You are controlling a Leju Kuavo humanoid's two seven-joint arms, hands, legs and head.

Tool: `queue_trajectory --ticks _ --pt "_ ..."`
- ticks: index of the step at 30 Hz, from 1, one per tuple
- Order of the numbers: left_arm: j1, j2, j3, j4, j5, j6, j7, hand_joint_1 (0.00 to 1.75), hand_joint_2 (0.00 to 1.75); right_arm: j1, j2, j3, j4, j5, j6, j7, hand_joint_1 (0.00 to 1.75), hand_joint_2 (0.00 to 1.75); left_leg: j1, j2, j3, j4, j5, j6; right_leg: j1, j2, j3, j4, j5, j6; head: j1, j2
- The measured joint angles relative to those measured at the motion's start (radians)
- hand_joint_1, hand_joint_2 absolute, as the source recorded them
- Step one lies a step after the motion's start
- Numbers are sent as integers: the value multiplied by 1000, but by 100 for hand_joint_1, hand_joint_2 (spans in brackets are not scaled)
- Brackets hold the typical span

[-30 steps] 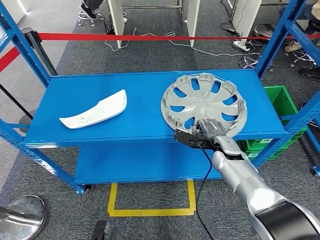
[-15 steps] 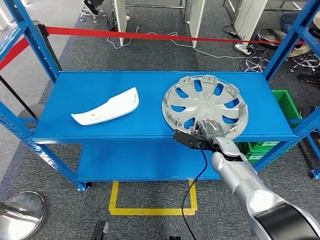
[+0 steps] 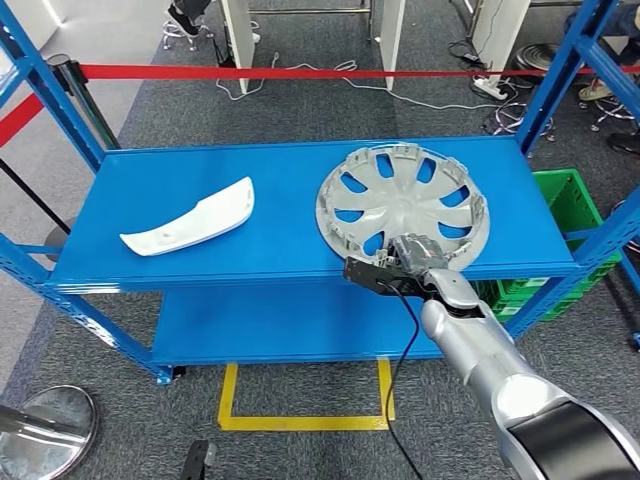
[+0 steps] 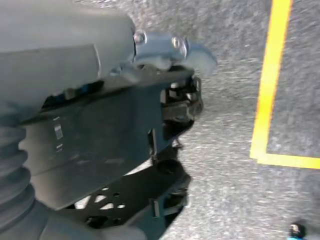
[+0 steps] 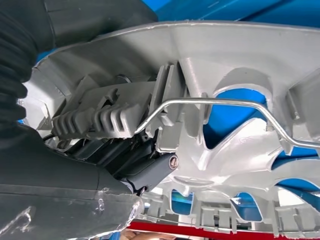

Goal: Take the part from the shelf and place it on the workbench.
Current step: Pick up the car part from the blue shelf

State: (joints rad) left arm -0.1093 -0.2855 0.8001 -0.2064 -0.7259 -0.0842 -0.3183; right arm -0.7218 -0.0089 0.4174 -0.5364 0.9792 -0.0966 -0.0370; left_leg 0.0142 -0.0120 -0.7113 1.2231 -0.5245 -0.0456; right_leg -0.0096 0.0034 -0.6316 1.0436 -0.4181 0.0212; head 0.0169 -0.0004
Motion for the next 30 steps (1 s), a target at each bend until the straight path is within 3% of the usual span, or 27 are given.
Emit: queue_trajectory --ticks 1,2,5,7,11,13,15,16,17,18,20,22,26,28,30 --pt "-3 0 2 0 -5 6 -2 0 175 0 1 0 0 0 -1 -1 175 175 -1 1 -32 64 -21 -1 1 -2 1 0 -1 -4 -2 0" --pt "-4 0 2 0 -8 9 -2 0 175 0 1 -1 0 -1 -2 -1 175 175 -1 1 -27 52 -1 0 1 -2 2 0 -1 -4 -2 0" --pt "-4 0 2 0 -12 14 0 0 175 1 4 -6 -3 -8 -13 -9 175 175 -1 1 57 -118 88 7 3 2 3 3 -3 3 -3 0" --pt "-1 0 2 0 -14 16 -1 0 175 12 4 -14 -14 -25 -45 -26 175 175 -1 1 89 -190 101 16 7 5 -3 4 -2 13 -1 0" --pt "6 0 8 0 -9 21 -18 0 175 69 6 -38 -150 -72 -131 -57 175 175 -2 3 90 -206 103 37 4 7 -17 12 -9 34 4 0" --pt "8 0 10 0 -7 24 -24 0 175 92 7 -45 -241 -86 -145 -56 175 175 1 4 92 -209 105 46 3 6 -57 98 -57 40 9 0" --pt "10 0 11 0 -6 26 -29 0 175 116 8 -48 -310 -97 -152 -55 175 175 1 3 92 -209 104 50 1 5 -115 223 -108 46 11 0" --pt "11 0 12 0 -6 26 -31 0 175 132 9 -50 -340 -105 -158 -59 175 175 2 2 93 -209 104 50 0 5 -133 259 -115 48 11 0" --pt "11 0 14 0 -4 28 -33 0 175 150 10 -51 -375 -116 -169 -65 175 175 3 -1 94 -209 103 49 -2 5 -135 259 -103 50 11 0" --pt "12 0 15 0 -2 29 -36 0 175 168 11 -52 -413 -130 -183 -74 175 175 4 -4 95 -208 101 47 -5 4 -117 222 -76 52 11 0" --pt "12 0 20 0 2 31 -41 0 175 201 12 -55 -495 -159 -217 -91 175 175 6 -7 98 -206 97 37 -8 3 -51 93 -20 56 12 0" --pt "14 1 28 0 7 32 -45 0 175 236 16 -58 -584 -185 -248 -105 175 175 4 -8 98 -204 94 24 -7 5 -11 17 -3 47 11 0" --pt "15 1 40 0 15 35 -54 0 175 325 20 -58 -757 -229 -297 -128 175 175 5 -5 96 -202 89 3 -4 8 -9 8 -5 14 7 0" --pt "15 2 46 0 16 36 -59 0 175 358 22 -58 -822 -246 -318 -141 175 175 4 0 61 -129 46 -3 -5 7 -8 6 -5 1 3 0" --pt "14 2 53 0 18 40 -65 0 175 387 25 -58 -871 -266 -346 -159 175 175 2 0 -4 1 -10 -3 -2 6 -7 6 -7 -5 1 0"
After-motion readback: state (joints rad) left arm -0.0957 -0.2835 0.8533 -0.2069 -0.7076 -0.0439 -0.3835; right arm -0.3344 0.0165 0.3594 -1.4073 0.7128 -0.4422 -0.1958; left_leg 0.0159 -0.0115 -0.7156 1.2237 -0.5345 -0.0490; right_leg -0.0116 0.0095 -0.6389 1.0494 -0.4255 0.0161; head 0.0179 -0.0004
